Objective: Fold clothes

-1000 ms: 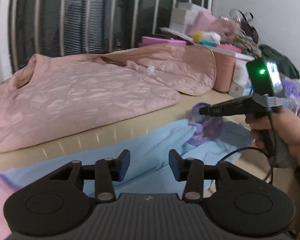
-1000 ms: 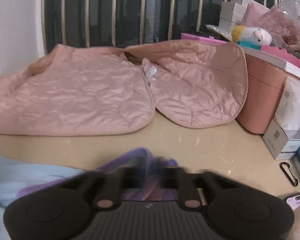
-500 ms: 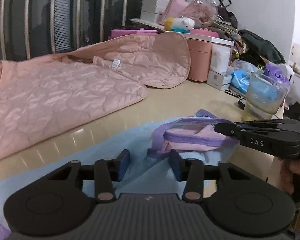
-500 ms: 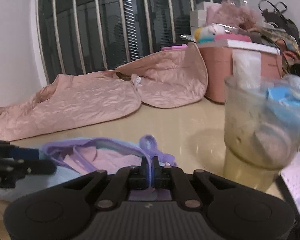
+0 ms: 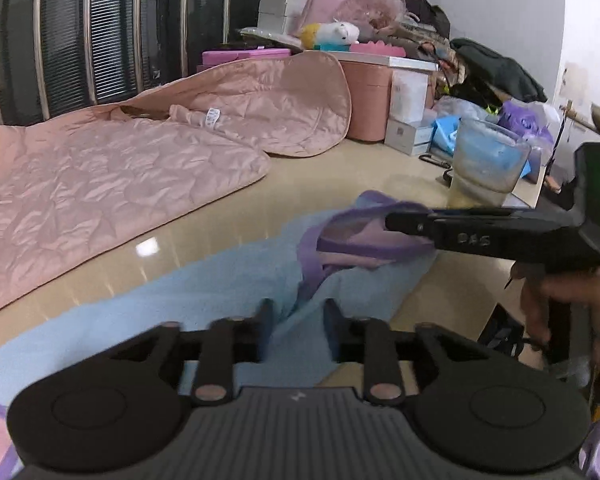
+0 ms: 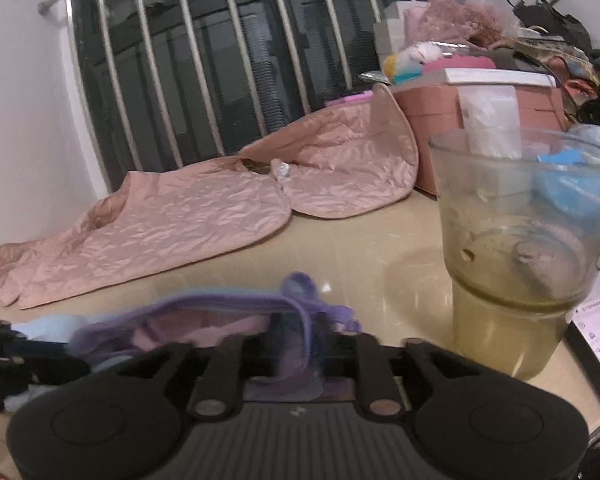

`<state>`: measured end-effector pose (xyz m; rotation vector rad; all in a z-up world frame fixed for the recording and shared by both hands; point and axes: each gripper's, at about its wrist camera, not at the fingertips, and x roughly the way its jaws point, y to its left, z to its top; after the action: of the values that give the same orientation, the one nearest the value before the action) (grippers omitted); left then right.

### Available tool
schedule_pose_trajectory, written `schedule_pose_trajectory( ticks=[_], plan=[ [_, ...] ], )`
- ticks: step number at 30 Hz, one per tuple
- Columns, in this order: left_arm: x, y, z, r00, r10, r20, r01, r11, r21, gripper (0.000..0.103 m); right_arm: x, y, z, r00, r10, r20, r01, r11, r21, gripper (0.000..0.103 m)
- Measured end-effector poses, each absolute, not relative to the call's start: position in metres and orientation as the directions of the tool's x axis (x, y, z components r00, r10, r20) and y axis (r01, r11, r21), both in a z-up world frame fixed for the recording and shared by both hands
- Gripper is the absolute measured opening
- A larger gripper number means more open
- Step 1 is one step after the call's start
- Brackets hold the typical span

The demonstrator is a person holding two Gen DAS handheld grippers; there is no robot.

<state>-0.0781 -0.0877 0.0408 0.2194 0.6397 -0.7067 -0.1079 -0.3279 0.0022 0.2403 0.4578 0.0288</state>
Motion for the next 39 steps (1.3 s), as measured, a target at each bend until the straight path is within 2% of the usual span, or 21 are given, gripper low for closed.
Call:
schedule_pose_trajectory(
  ticks=[3, 5, 9, 15, 19, 27, 33, 39],
  plan=[
    [-0.081, -0.083, 0.05, 0.607, -0.522, -0.6, 0.639, 0.769, -0.023, 0.035, -0.12, -0.326, 0.009, 0.913, 0.105, -0.395, -0.01, 0.972, 0.234, 0.038],
    [-0.08, -0.08, 0.057, 0.63, -0.516, -0.58, 0.617, 0.787, -0.03, 0.041, -0.127, -0.326, 0.012, 0.918, 0.136, -0.373, -0.043, 0.968, 0.246, 0.038],
    [-0.066, -0.087, 0.053, 0.68, -0.402, -0.613, 0.527, 0.849, 0.027, 0.041, -0.121, -0.324, 0.021, 0.916, 0.199, -0.349, -0.11, 0.959, 0.259, 0.037],
    [-0.06, -0.102, 0.034, 0.682, -0.325, -0.655, 0.496, 0.864, 0.088, 0.041, -0.077, -0.305, 0.029, 0.865, 0.279, -0.418, -0.213, 0.957, 0.197, 0.037],
    [-0.062, -0.109, 0.025, 0.665, -0.319, -0.675, 0.506, 0.858, 0.094, 0.04, -0.058, -0.293, 0.029, 0.842, 0.307, -0.444, -0.244, 0.95, 0.195, 0.037],
    [-0.059, -0.103, 0.024, 0.652, -0.333, -0.681, 0.499, 0.865, 0.054, 0.043, -0.042, -0.301, 0.015, 0.793, 0.285, -0.539, -0.202, 0.957, 0.209, 0.036],
    [-0.058, -0.101, 0.027, 0.655, -0.329, -0.68, 0.488, 0.871, 0.049, 0.044, -0.048, -0.314, 0.008, 0.804, 0.25, -0.539, -0.154, 0.964, 0.217, 0.03],
    [-0.065, -0.069, 0.054, 0.713, -0.338, -0.614, 0.425, 0.905, -0.005, 0.044, -0.053, -0.318, 0.009, 0.829, 0.203, -0.522, -0.109, 0.973, 0.204, 0.031]
  ],
)
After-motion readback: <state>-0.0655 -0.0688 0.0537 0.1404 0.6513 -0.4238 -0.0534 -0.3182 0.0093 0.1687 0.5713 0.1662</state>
